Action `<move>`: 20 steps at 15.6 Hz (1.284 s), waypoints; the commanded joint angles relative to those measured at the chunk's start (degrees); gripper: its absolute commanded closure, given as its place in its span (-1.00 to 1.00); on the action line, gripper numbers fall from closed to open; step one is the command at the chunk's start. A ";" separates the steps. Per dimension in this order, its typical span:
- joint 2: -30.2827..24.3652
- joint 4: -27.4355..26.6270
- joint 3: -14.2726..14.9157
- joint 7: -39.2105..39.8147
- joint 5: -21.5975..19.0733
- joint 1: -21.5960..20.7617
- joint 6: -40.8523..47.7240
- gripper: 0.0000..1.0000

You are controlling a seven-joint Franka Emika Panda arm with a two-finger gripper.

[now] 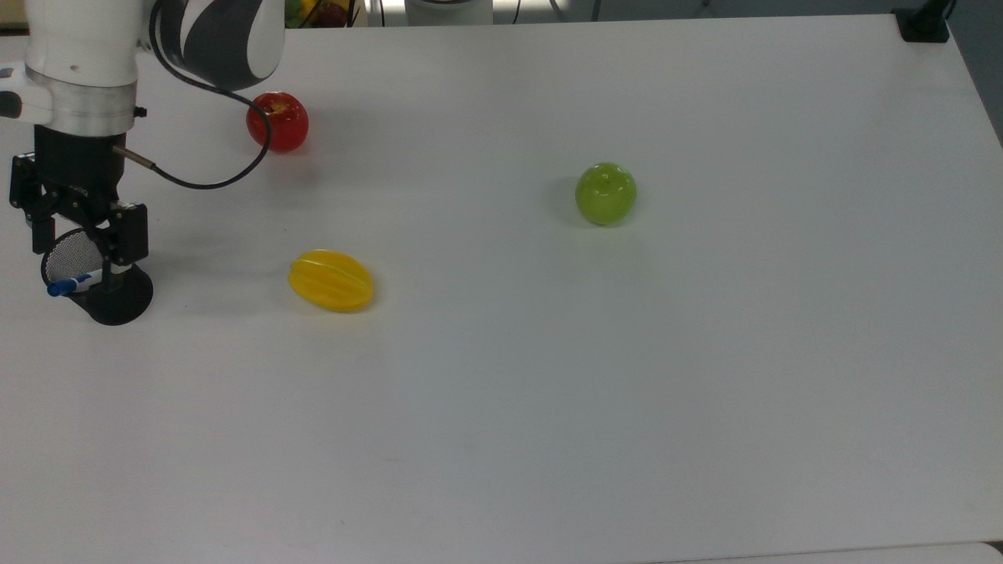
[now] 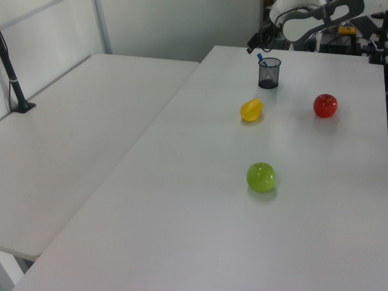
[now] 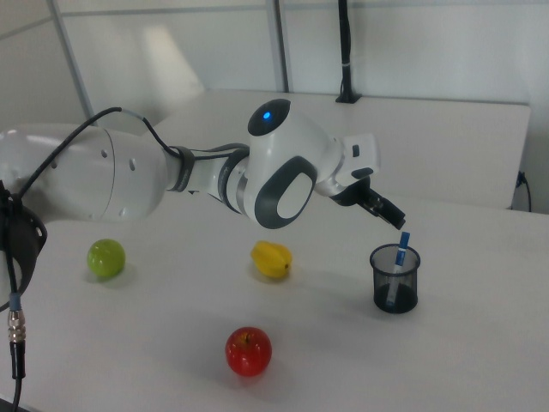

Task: Take marker pen
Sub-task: 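Lower the gripper and close it on the blue-capped marker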

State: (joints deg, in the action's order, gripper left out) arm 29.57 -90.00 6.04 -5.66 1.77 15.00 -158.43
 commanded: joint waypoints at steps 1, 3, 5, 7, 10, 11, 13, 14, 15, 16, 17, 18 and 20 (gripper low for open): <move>1.63 2.37 0.11 2.22 1.05 1.17 -0.65 -0.90; 2.68 2.81 0.11 3.37 1.04 1.70 -0.65 -0.87; 2.77 2.90 0.20 5.12 1.04 2.58 -0.65 -0.85; 2.77 2.90 0.20 6.97 1.04 3.11 -0.74 -0.80; 3.65 2.90 0.11 8.73 0.96 3.29 -0.74 -0.72; 3.91 2.99 0.20 9.08 0.96 3.29 -0.74 -0.65; 4.79 3.95 0.11 10.05 0.96 3.29 -0.65 -0.51; 5.32 4.48 0.11 10.05 0.96 3.29 -0.74 -0.46; 5.76 4.92 0.11 9.97 0.96 3.29 -0.65 -0.39; 6.11 4.92 0.02 9.97 0.96 3.29 -0.65 -0.33; 6.20 4.92 -0.07 10.05 0.96 3.29 -0.74 -0.22; 6.20 5.01 -0.15 10.05 0.96 3.29 -0.74 -0.07; 6.20 5.01 -0.16 10.14 0.96 3.29 -0.74 0.23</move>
State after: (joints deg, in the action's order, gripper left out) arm 35.07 -86.23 5.94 3.86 1.81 18.36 -158.62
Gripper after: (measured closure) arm 0.427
